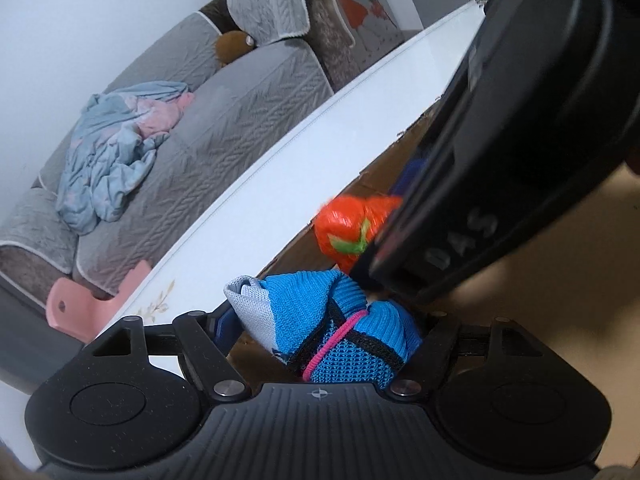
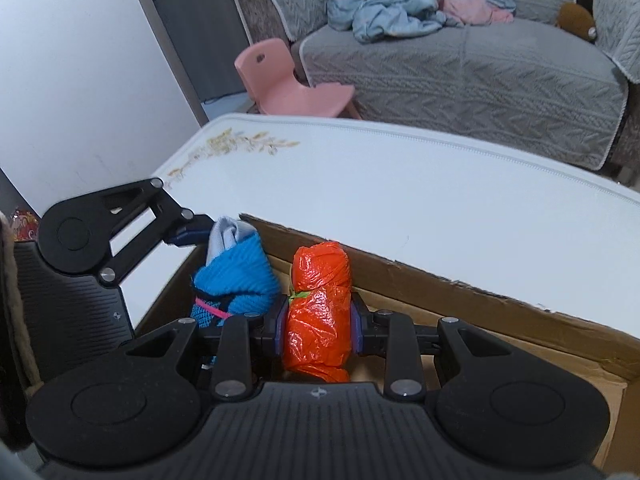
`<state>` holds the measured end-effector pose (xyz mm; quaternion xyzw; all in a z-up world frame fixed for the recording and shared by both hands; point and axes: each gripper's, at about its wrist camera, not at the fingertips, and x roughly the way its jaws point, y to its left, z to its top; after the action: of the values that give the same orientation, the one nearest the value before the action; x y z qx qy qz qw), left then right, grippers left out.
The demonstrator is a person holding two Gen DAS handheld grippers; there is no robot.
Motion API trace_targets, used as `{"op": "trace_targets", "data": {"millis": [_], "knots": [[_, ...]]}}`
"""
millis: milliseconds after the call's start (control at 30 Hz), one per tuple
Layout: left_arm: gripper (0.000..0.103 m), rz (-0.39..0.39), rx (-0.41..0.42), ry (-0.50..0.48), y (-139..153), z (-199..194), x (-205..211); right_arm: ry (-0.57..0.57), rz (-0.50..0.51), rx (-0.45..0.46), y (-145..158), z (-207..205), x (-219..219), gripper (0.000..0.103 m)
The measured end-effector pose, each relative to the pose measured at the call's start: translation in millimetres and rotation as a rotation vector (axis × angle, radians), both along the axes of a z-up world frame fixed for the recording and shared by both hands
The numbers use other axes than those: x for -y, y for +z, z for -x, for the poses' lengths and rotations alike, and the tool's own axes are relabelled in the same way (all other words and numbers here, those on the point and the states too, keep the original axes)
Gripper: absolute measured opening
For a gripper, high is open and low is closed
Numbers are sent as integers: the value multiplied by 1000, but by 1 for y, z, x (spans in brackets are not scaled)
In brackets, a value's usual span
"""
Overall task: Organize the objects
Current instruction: 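Carry both bundles into the tray and open both grippers to release them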
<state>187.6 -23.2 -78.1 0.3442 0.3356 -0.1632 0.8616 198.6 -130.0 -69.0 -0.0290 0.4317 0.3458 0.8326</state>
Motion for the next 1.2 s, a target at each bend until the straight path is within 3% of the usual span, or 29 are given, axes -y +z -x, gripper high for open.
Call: {"op": "trace_targets", "data": {"millis": [133, 467, 1200], "knots": [[83, -49, 32, -7, 0, 2, 4, -14, 4, -26, -6, -3, -1, 28], [89, -53, 55, -10, 10, 13, 8, -13, 5, -37, -6, -2, -5, 35], [93, 34, 19, 54, 34, 35, 3, -5, 38, -6, 7, 0, -4, 39]]}}
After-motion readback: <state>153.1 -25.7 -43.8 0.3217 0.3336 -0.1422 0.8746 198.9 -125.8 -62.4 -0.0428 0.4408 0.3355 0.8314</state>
